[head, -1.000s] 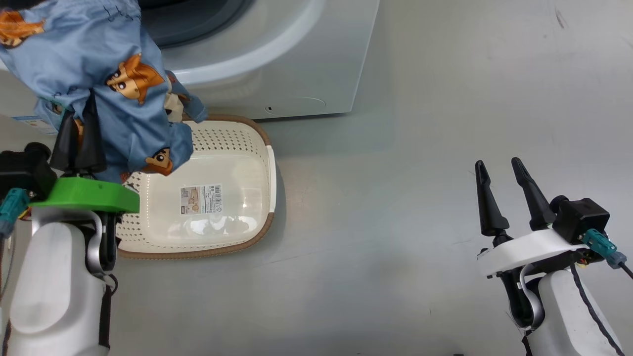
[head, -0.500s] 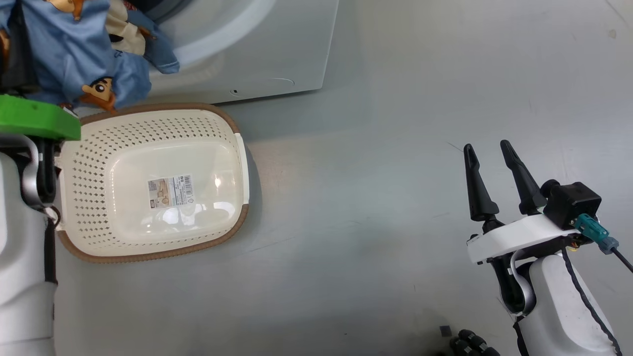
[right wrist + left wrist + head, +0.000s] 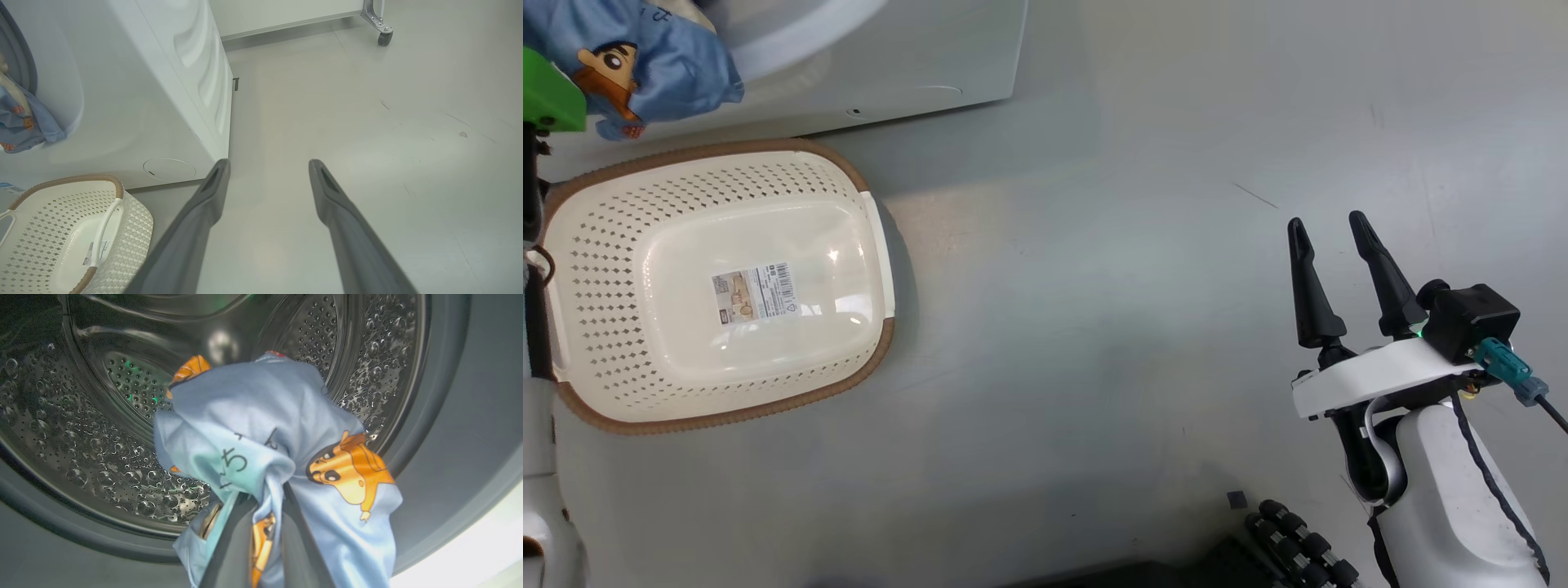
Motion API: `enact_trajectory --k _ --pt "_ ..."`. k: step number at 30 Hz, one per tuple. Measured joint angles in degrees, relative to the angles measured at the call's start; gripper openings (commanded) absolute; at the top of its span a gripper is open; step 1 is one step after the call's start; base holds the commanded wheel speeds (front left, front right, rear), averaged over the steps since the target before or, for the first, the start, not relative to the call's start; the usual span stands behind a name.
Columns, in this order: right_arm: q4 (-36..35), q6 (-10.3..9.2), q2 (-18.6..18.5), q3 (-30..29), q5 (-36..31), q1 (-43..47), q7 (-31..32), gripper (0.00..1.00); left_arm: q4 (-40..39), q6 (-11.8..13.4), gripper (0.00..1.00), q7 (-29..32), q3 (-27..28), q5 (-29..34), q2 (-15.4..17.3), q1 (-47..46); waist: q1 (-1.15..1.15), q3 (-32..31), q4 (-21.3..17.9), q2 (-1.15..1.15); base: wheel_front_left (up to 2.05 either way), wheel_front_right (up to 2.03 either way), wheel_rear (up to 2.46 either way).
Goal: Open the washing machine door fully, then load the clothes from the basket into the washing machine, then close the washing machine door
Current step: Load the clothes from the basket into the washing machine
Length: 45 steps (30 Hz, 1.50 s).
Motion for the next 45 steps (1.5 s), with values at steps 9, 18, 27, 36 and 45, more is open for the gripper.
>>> enact_trajectory --k 9,18,27,36,45 --pt "-0.37 0.00 0.25 0.25 0.43 -1.12 0.00 1.00 2.93 -0.18 0.00 3.63 0.87 -1.05 1.68 -8.15 0.00 4.78 -1.28 0.00 0.00 0.00 0.00" --pt "-0.68 0.00 0.76 0.65 0.86 -2.93 0.00 1.00 4.85 -0.19 0.00 5.91 -0.10 -0.59 2.79 -15.86 0.00 9.86 -2.11 0.00 0.00 0.00 0.00" --pt "-0.68 0.00 0.89 1.74 0.94 -3.78 0.00 1.00 7.27 -0.45 0.00 5.93 -1.31 -0.58 2.10 -21.80 0.00 13.72 -2.19 0.00 0.00 0.00 0.00" --pt "-0.77 0.00 0.93 2.02 2.02 -4.95 0.00 1.00 10.54 -0.46 0.00 4.68 -0.92 -0.81 1.91 -26.79 -0.01 16.66 -2.25 0.00 0.00 0.00 0.00" --pt "-0.69 0.00 0.94 3.13 2.12 -5.49 0.00 1.00 11.03 -0.46 0.00 -1.15 -1.00 0.54 2.34 -31.90 0.00 17.52 -2.23 0.00 0.00 0.00 0.00"
